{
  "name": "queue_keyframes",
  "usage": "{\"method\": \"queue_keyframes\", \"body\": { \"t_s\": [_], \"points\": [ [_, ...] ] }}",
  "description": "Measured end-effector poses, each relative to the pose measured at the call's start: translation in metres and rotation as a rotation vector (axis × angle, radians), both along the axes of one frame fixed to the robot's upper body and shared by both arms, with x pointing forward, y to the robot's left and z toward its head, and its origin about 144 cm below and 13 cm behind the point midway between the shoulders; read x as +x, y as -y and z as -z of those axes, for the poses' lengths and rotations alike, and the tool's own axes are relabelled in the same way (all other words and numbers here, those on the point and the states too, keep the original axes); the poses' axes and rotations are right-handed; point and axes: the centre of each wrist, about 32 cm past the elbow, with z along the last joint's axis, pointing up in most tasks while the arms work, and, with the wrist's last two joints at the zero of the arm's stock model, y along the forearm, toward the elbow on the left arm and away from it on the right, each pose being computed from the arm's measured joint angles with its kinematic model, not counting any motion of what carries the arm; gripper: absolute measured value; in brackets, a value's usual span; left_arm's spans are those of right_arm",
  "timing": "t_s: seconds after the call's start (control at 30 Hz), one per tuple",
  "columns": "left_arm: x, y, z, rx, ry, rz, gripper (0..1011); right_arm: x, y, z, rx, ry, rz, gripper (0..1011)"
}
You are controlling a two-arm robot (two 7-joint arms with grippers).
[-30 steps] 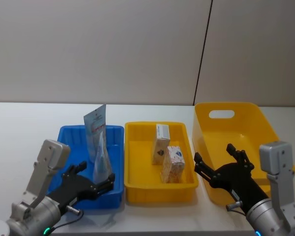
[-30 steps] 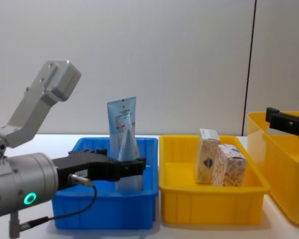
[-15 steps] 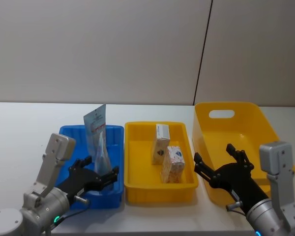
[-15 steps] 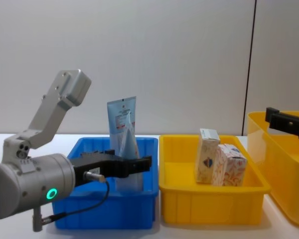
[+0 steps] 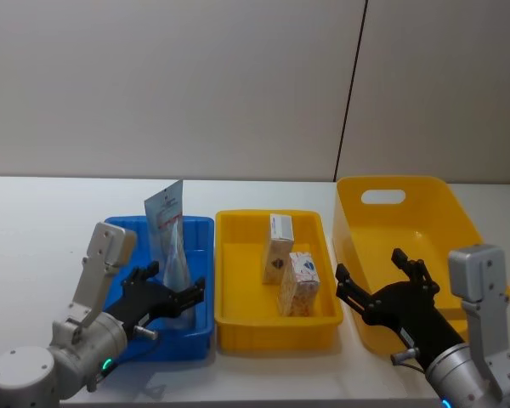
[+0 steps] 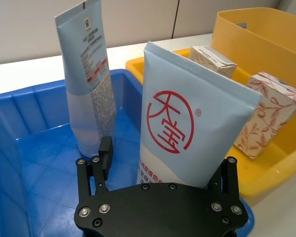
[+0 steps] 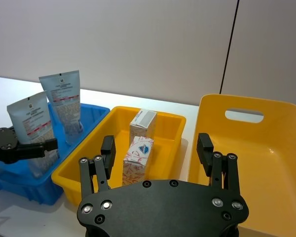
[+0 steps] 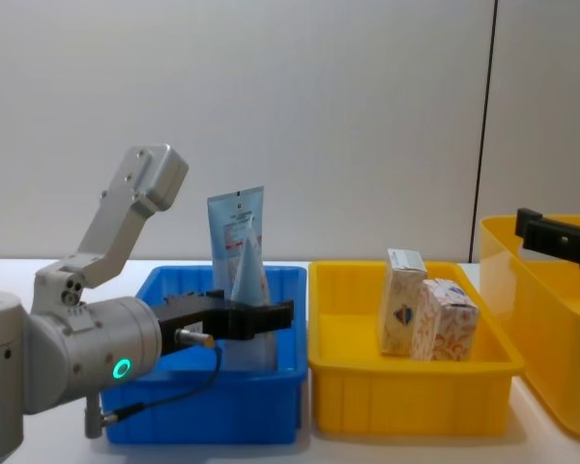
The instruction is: Bimanual collaborative sorting of washing and personal care products
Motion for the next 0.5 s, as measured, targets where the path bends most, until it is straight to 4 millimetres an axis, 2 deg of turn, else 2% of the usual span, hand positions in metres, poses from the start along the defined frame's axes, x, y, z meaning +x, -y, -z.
{"method": "queue_keyframes", "body": {
  "t_s": [0.1, 0.27, 0.5],
  "points": [
    [0.0026, 0.0007, 0.0008, 0.004, 0.000, -0.005, 999, 0.0000, 0.0000, 0.0000, 0.000, 0.000, 0.000, 1003],
    [0.0058, 0.0019, 0.0017, 0.008, 0.000, -0.011, 914, 0.0000, 0.0000, 0.0000, 0.000, 0.000, 0.000, 1003],
    [0.0090, 0.0034, 0.0025, 0.012, 0.000, -0.016, 703, 0.0000, 0.0000, 0.0000, 0.000, 0.000, 0.000, 1003]
  ]
}}
